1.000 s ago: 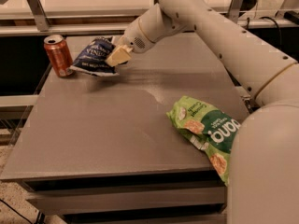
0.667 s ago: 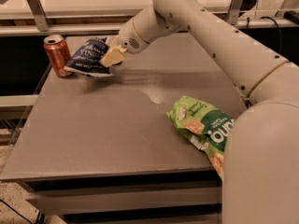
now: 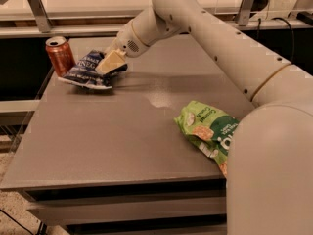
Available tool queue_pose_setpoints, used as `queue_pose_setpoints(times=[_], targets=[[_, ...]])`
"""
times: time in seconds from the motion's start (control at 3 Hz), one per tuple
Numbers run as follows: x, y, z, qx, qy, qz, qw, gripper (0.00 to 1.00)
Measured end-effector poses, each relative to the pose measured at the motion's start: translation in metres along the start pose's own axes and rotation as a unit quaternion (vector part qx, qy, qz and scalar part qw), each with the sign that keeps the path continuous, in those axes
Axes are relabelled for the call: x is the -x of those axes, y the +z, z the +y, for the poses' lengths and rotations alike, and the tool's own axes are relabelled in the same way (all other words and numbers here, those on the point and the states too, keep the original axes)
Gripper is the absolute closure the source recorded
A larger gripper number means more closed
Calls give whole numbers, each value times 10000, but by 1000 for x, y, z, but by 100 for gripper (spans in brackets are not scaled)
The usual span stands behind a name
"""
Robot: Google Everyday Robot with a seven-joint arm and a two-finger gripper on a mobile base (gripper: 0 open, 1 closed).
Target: Move blue chip bag near coke can
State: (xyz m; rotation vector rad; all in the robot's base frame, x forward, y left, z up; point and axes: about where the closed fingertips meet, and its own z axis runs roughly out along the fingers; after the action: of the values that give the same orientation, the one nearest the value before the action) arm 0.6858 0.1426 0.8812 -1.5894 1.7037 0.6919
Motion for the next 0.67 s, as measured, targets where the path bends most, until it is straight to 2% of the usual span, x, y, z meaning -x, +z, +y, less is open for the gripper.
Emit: queue_pose_setpoints(times=[0.33, 0.67], targets=[[5, 4, 3, 69, -57, -23, 10000, 0], [2, -6, 5, 221, 14, -78, 9997, 0]])
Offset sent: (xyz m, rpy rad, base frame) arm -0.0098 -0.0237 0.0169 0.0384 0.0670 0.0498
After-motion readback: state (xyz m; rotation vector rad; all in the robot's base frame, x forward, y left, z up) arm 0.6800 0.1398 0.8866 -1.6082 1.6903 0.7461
